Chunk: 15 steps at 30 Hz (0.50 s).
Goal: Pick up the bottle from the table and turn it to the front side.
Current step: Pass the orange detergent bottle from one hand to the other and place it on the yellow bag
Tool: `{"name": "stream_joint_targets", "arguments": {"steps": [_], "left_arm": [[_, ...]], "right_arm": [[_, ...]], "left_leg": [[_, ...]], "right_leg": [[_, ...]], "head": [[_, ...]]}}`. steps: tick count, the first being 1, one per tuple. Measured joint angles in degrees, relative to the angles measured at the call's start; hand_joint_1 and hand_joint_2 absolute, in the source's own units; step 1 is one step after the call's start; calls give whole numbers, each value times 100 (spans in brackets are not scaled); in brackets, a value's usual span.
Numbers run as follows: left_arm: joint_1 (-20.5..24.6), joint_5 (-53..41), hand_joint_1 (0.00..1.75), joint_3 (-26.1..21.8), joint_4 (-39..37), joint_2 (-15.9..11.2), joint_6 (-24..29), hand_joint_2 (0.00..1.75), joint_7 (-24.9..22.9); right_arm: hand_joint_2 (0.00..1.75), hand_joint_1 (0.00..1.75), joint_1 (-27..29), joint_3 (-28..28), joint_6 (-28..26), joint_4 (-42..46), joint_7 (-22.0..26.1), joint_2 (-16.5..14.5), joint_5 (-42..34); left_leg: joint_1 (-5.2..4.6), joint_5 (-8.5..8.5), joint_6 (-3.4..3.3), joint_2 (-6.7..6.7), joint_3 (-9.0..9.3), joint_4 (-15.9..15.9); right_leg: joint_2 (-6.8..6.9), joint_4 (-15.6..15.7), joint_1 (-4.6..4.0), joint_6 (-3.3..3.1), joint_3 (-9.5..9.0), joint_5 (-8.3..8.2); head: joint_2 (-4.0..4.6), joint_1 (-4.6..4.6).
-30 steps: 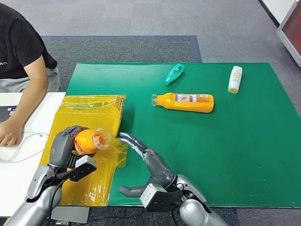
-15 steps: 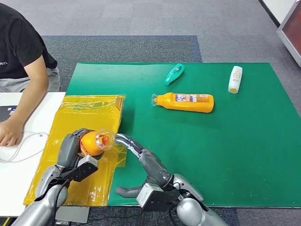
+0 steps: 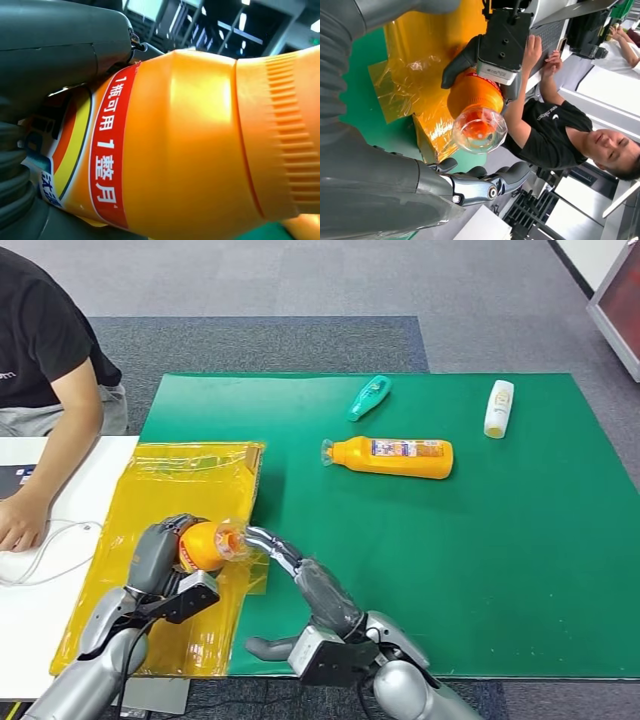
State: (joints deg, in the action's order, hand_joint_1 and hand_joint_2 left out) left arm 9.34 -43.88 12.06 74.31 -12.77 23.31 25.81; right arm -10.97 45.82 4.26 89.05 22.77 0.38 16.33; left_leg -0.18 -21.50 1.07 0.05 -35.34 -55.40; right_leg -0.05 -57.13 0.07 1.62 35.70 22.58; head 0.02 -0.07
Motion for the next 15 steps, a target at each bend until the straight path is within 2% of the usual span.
{"name": "stream_joint_targets", "arguments": {"steps": [5,15], "left_arm": [[161,58,175,38,-328,13,286,175,183],[587,393,175,104,-890,102,132,175,464]], "right_arm": [[175,0,-53,23,0,-33,0,-33,-49],[175,0,-192,127,9,-91,1,-42,-137]], "left_leg": [[4,3,2,0,-2,0],[3,3,2,0,-2,0]], "right_leg": [[0,0,-2,0,0,-1],[1,0,-2,0,-1,-2]], "head": [[0,0],[0,0]]}}
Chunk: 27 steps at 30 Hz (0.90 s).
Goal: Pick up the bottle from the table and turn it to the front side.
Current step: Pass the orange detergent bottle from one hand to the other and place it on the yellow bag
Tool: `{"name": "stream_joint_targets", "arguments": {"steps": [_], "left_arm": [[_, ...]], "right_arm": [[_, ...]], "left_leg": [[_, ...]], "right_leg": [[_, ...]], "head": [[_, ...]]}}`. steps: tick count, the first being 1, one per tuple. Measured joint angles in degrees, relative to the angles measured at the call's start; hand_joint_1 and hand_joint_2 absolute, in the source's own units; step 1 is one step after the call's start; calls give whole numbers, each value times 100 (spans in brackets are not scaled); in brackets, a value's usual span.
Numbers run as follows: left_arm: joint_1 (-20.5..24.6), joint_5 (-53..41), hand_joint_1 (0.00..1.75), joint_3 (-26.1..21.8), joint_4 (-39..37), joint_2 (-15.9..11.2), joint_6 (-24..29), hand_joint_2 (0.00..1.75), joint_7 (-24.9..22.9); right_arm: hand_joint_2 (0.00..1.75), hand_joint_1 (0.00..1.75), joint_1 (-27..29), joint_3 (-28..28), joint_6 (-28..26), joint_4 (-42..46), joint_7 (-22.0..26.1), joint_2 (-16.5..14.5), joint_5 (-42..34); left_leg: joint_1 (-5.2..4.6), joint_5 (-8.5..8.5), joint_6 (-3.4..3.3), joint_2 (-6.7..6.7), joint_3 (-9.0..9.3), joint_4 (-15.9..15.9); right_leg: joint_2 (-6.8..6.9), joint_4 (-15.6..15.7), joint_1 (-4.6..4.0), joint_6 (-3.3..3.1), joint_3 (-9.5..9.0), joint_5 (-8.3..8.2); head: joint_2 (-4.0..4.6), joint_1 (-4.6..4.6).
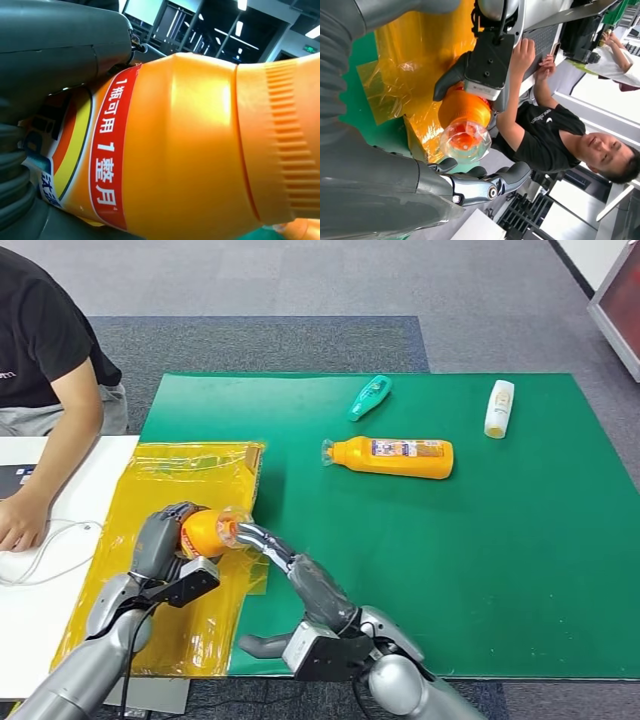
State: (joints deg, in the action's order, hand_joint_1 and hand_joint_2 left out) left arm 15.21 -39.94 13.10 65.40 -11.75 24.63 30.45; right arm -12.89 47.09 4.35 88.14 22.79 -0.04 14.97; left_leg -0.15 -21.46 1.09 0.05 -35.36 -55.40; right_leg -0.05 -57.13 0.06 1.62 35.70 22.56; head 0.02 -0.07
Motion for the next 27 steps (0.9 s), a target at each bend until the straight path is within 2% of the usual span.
{"name": "stream_joint_targets", "arguments": {"steps": [5,9,14,19,27], "left_arm": [[85,79,175,37,-116,19,-53,175,65],[148,399,175,47,-190,44,-341,175,199],[208,1134,175,-1,-162,94,-1187,175,242],[190,1869,175,-81,85,152,-2315,175,-51],[120,1986,175,-89,271,175,-2777,175,-272]], "right_arm": [[175,0,-15,19,0,-23,0,0,-6],[175,0,-25,40,-16,-47,-7,0,-40],[175,0,-11,44,-55,-86,-53,0,-80],[175,0,15,32,-59,-112,-67,0,-80],[175,0,30,30,-59,-138,-73,0,-74]], "left_leg": [[0,0,0,0,0,0],[0,0,0,-1,1,0],[-1,0,-3,-13,14,1],[-6,-11,-15,-24,65,2],[-8,-16,-18,-27,96,2]], "right_leg": [[0,0,0,0,0,0],[1,0,0,0,-4,0],[19,0,1,4,-28,6],[31,1,5,12,-88,27],[33,1,7,14,-120,32]], "head": [[0,1],[0,0],[0,1],[0,-1],[0,-1]]}}
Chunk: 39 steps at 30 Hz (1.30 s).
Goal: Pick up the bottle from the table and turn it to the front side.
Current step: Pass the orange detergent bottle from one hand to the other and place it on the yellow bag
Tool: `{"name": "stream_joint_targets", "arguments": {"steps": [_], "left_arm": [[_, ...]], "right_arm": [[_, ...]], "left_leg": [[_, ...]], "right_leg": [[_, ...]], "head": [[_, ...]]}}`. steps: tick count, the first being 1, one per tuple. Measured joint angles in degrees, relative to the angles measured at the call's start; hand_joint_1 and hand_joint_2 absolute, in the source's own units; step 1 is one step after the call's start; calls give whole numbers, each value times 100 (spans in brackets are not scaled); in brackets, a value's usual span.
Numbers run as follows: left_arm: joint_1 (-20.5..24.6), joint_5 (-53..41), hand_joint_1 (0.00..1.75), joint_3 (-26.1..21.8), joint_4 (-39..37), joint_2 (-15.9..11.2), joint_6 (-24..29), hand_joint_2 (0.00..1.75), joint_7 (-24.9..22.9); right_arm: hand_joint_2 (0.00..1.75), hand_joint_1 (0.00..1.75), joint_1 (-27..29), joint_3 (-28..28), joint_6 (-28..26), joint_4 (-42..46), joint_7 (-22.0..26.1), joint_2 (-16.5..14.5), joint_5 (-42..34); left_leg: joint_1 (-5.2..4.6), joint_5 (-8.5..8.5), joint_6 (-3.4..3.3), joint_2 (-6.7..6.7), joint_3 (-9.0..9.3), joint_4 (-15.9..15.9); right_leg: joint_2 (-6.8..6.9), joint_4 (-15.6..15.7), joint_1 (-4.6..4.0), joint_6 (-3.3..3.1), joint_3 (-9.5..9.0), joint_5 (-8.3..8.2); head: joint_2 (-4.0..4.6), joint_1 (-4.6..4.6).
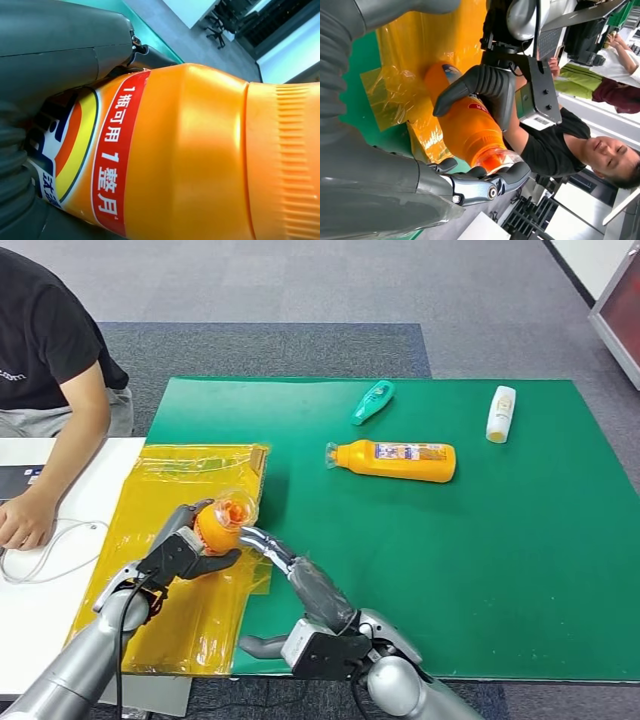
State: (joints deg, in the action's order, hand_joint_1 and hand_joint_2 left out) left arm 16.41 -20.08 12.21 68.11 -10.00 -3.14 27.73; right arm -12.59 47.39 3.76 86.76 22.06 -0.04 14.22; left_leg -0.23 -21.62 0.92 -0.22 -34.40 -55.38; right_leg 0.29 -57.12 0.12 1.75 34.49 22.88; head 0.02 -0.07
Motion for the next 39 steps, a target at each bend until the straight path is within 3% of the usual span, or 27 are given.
{"name": "stream_joint_targets", "arguments": {"steps": [13,39], "left_arm": [[135,-940,175,316,27,-176,-43,175,-506],[215,-1191,175,496,105,-531,-251,175,-756]], "right_arm": [[175,0,98,-51,29,-5,-37,0,12],[175,0,185,-142,157,-3,-11,0,79]], "left_leg": [[2,-39,25,7,79,8],[11,-32,71,29,130,59]], "right_leg": [[-16,0,-2,-19,-67,23],[-49,-2,-10,-65,-78,23]], "head": [[0,-1],[0,1]]}}
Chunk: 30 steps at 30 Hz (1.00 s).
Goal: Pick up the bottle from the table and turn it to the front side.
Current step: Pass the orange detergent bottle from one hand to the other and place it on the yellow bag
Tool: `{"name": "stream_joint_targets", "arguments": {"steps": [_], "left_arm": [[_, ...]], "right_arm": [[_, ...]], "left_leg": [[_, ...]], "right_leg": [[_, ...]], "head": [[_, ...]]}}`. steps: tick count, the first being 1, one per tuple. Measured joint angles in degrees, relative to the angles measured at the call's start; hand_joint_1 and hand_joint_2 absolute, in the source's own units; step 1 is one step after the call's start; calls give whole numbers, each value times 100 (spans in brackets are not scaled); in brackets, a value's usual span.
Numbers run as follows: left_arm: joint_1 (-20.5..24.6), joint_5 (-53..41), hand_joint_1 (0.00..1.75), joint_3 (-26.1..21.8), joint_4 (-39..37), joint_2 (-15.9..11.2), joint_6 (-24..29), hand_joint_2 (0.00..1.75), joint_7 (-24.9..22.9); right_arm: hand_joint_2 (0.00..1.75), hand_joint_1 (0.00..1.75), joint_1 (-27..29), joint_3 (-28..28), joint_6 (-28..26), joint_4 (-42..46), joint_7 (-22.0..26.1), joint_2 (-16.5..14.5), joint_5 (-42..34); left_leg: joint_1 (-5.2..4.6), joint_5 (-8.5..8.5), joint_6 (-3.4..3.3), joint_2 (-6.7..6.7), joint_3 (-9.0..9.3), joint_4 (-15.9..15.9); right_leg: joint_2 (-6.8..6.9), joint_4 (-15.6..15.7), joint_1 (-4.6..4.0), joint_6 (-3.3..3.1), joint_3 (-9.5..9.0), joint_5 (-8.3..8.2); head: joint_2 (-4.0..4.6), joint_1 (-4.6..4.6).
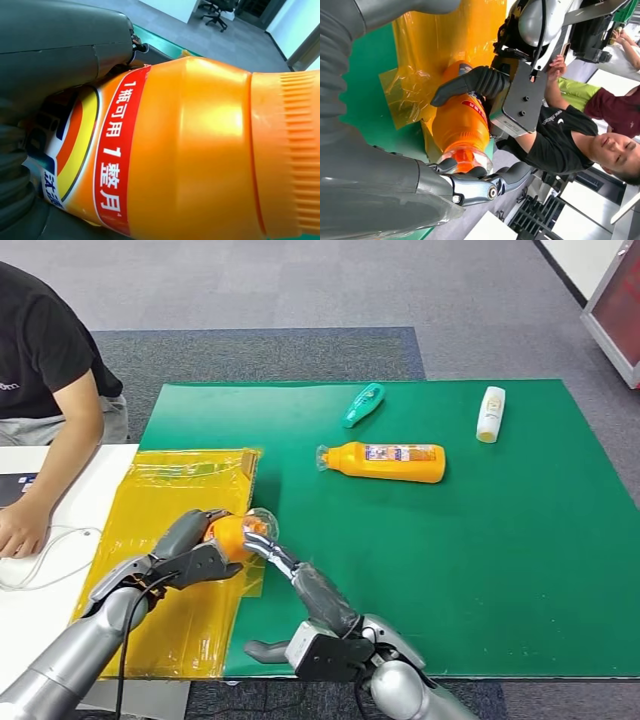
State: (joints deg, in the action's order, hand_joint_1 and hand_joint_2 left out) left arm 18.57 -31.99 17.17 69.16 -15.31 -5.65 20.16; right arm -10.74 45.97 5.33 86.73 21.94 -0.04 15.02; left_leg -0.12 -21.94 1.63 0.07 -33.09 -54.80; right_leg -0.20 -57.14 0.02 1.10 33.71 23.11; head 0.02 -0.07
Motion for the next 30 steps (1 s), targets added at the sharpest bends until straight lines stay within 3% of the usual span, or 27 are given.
{"name": "stream_joint_targets", "arguments": {"steps": [30], "left_arm": [[-161,-121,175,100,25,-96,-9,175,-69]], "right_arm": [[175,0,20,0,46,-2,15,0,99]], "left_leg": [[1,-35,9,15,114,56]], "right_leg": [[-15,0,1,-50,-81,28]], "head": [[0,1]]}}
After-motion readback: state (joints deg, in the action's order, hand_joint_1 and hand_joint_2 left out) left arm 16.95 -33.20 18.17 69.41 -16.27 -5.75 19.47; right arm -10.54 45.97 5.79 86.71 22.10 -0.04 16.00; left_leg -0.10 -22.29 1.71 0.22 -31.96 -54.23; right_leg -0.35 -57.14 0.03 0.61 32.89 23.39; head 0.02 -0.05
